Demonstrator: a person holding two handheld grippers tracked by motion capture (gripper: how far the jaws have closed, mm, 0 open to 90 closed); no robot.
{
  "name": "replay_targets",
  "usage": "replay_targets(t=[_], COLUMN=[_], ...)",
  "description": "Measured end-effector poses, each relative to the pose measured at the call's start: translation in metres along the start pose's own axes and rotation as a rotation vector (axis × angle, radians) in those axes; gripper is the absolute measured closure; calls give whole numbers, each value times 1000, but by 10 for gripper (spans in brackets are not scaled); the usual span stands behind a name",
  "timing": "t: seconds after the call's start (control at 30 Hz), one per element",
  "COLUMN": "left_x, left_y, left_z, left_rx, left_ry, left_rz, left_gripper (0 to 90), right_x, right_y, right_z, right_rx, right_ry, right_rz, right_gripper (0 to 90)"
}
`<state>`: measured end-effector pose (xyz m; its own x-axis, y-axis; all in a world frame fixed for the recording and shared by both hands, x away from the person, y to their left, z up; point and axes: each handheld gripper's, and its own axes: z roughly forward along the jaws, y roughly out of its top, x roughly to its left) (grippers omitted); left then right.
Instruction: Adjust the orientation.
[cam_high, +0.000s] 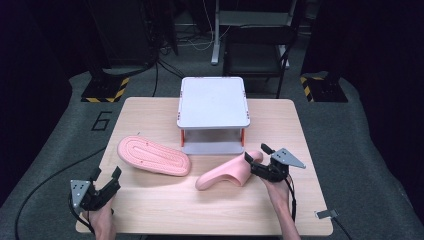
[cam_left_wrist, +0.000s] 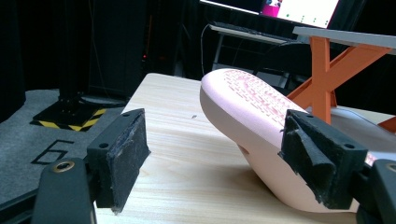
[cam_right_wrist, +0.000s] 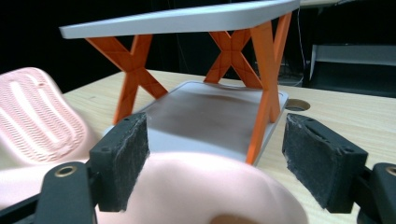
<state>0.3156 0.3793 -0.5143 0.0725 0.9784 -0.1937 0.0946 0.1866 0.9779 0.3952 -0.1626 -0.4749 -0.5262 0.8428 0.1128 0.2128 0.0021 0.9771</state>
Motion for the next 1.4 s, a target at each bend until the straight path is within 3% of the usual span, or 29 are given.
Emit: replay_targets(t=[0.17,0.2,0.37,0.4,0.43,0.47,0.5,0.57,0.67,0.7,0.73,0.77,0.8,0.93,1.1,1.2,1.23,1.3,1.4], left_x=[-1,-1,-2,-2,-2,-2,-2,-2,-1,0,0,0,0,-2,-1,-2,-2,-2,-2], left_y=[0,0,0,0,0,0,0,0,1,1,1,1,1,1,0,0,0,0,1], left_z=[0,0,0,0,0,0,0,0,-1,-1,-1,-1,-1,-1,0,0,0,0,0], left_rx=[13,4,6,10,10,10,9,8,13,12,11,11,7,9,10,9,9,11,9], left_ry=[-1,-3,-5,-3,-3,-3,-4,-6,-2,1,4,4,1,-2,1,-2,-2,0,-2], left_rz=[0,3,0,-1,-1,3,3,2,-2,-5,-9,-9,-3,2,0,-1,-1,1,3], left_gripper=[224,224,224,224,224,224,225,227,228,229,229,228,229,229,229,229,229,229,229], right_x=[20,32,50,55,55,56,56,52,42,34,30,30,22,12,10,16,16,26,35], right_y=[-8,-17,-41,-53,-53,-58,-60,-57,-52,-49,-46,-46,-43,-41,-37,-33,-33,-29,-26], right_z=[-17,-25,-33,-31,-31,-28,-22,-20,-20,-22,-23,-23,-26,-26,-23,-21,-21,-17,-10], right_rx=[25,19,93,152,152,186,234,209,202,178,169,169,134,114,115,123,123,125,121], right_ry=[38,58,71,43,43,21,-36,-70,-77,-83,-89,-89,-83,-84,-102,-107,-107,-89,-60], right_rz=[-42,-63,-56,-89,-89,-114,-153,-149,-92,-58,-70,-70,-45,-3,-20,-87,-87,-180,-184], right_gripper=[211,209,187,183,183,183,185,204,202,260,324,324,433,589,635,637,637,612,531])
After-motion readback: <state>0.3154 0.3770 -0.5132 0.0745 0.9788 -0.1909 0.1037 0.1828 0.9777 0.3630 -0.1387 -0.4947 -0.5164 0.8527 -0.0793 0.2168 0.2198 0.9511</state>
